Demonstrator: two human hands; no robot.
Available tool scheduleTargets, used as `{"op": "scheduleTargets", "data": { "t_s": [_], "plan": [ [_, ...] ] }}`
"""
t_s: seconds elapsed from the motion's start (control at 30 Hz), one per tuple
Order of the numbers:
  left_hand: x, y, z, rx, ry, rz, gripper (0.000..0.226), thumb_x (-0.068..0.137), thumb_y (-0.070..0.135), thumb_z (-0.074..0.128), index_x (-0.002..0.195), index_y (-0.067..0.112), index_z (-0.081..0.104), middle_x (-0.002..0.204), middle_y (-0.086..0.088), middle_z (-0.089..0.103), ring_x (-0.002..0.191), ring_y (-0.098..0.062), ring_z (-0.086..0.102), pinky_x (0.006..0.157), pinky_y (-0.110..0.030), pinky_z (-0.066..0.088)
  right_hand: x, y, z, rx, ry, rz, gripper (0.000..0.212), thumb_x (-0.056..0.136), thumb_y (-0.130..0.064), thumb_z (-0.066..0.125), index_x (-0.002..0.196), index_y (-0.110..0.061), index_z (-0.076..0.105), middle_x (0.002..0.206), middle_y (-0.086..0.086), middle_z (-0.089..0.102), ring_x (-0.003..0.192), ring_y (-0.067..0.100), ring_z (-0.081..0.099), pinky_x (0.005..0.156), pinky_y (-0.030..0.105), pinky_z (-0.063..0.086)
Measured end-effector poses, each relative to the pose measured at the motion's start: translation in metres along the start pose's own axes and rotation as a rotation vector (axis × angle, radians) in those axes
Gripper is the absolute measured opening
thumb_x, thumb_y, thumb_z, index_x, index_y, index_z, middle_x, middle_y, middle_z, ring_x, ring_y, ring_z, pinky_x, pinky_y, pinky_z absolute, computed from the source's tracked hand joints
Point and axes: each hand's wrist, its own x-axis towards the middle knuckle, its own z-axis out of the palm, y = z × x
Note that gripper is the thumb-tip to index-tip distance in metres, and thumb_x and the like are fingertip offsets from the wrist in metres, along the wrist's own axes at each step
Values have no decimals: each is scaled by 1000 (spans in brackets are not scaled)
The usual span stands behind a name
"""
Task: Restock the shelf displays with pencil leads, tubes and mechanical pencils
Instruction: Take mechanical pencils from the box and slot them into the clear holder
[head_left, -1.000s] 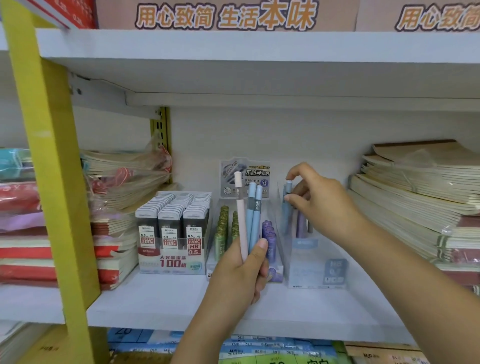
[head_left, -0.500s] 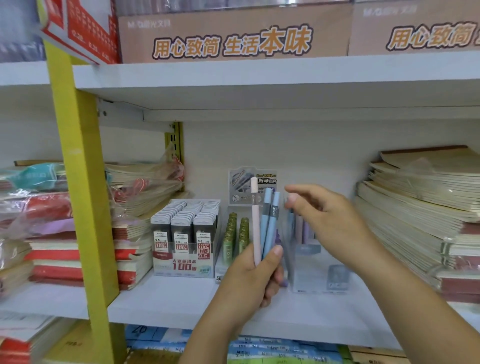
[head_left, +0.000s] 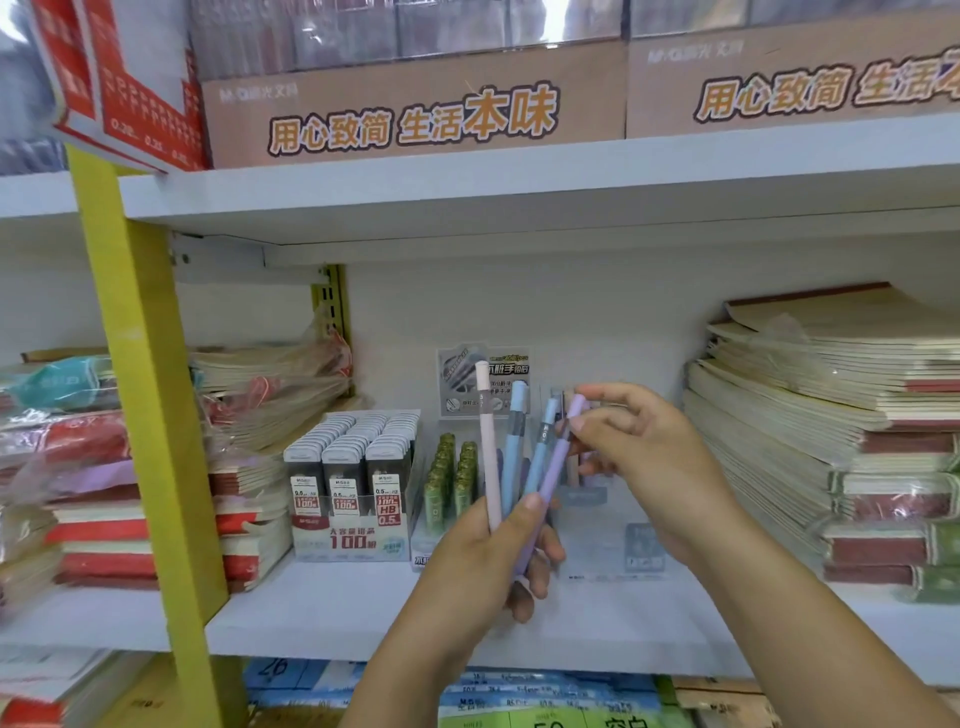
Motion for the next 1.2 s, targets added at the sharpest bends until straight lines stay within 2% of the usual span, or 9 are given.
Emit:
{"op": "scheduleTargets", "data": {
  "t_s": [0.17,0.33,0.5,0.57,0.63,0.73,0.8,0.93,1.2],
  "plan": [
    [5,-2,-4,-20,134,27,34,94,43,55,104,12,65,66,1,63,49,-11,48,42,-22,37,8,-10,-14,43,257,-222,23,91,-7,60,97,-28,55,83,-2,74,69,11,70,51,18,50],
    [8,-6,-5,-63,147,40,29,96,40,54,100,14,67,65,0,57,45,-9,41,41,-21,33,12,-4,-25,-106,223,-350,28,93,-6,59,96,-32,50,87,0,71,77,10,71,57,16,51],
    [12,-12,-4,-45,132,49,23,101,34,50,104,21,68,64,0,57,43,-8,42,41,-20,34,13,-3,-28,-83,361,-485,33,91,-13,57,93,-45,49,88,-7,68,82,12,70,58,19,53],
    [13,-13,-4,-49,131,51,22,101,34,50,104,21,68,64,0,57,43,-8,41,41,-20,34,15,-3,-31,-179,338,-525,35,92,-18,56,91,-52,47,89,-8,65,83,15,68,60,26,54],
    [15,-14,-5,-45,134,51,22,101,35,50,104,22,68,64,0,57,44,-8,41,41,-20,34,18,4,-34,-362,251,-491,32,94,-19,57,94,-49,48,91,-10,63,83,14,66,65,32,54],
    [16,-16,-5,-40,133,47,22,101,35,51,104,22,68,64,0,58,44,-8,41,41,-20,34,20,20,-33,-568,133,-428,29,94,-15,59,95,-42,49,90,-20,62,81,5,64,67,22,53],
    [16,-18,-4,-29,128,46,22,101,35,51,104,22,68,65,0,59,44,-7,45,41,-20,35,20,25,-32,-610,85,-410,27,94,-15,59,96,-40,49,92,-25,60,81,2,63,67,20,52],
    [15,-18,-3,8,101,60,23,101,39,50,91,34,71,67,1,63,44,-8,43,42,-21,35,21,27,-32,-626,66,-401,26,92,-17,60,97,-41,48,89,-23,60,78,5,63,70,31,55],
    [16,-19,-2,-20,110,61,21,100,39,52,96,31,71,73,0,70,44,-9,41,39,-21,34,22,33,-28,-739,113,-411,33,89,-18,64,94,-45,46,75,-12,60,72,1,59,62,19,49]
  ]
}}
